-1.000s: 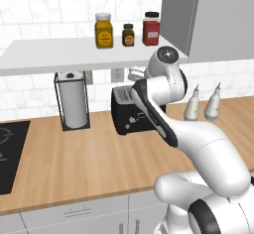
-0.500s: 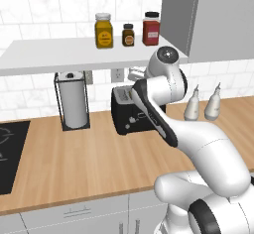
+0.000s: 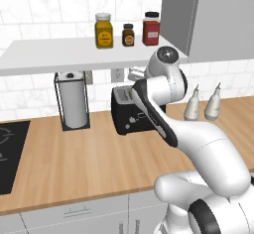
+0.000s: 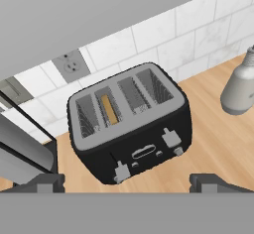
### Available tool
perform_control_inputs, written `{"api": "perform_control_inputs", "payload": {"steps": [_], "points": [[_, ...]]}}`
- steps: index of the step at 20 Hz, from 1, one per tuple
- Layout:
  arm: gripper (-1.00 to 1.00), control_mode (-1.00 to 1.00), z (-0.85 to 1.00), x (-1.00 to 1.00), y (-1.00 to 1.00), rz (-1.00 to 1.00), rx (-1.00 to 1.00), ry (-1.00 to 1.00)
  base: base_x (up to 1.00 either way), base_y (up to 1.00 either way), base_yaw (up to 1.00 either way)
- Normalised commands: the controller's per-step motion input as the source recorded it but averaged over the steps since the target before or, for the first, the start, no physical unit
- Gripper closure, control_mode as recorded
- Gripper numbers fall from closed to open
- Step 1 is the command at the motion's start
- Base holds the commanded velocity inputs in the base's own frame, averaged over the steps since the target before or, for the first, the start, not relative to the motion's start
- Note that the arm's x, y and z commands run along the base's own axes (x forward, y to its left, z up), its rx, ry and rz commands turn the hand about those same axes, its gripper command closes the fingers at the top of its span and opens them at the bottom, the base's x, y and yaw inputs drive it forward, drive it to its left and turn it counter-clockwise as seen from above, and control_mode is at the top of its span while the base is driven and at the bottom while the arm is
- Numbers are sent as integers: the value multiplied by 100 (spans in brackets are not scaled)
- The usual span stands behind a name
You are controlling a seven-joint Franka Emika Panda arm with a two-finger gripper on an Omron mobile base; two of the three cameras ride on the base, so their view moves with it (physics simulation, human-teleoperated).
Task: Start the toaster. Once the lever pops up, take the bread to the plate on the dining counter.
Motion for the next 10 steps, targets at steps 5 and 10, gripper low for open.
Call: {"api": "perform_control_inputs", "payload": {"steps": [5, 10], "points": [[-100, -100, 0, 0, 0, 0, 0, 0, 0, 0, 0], [-100, -100, 0, 0, 0, 0, 0, 0, 0, 0, 0]]}}
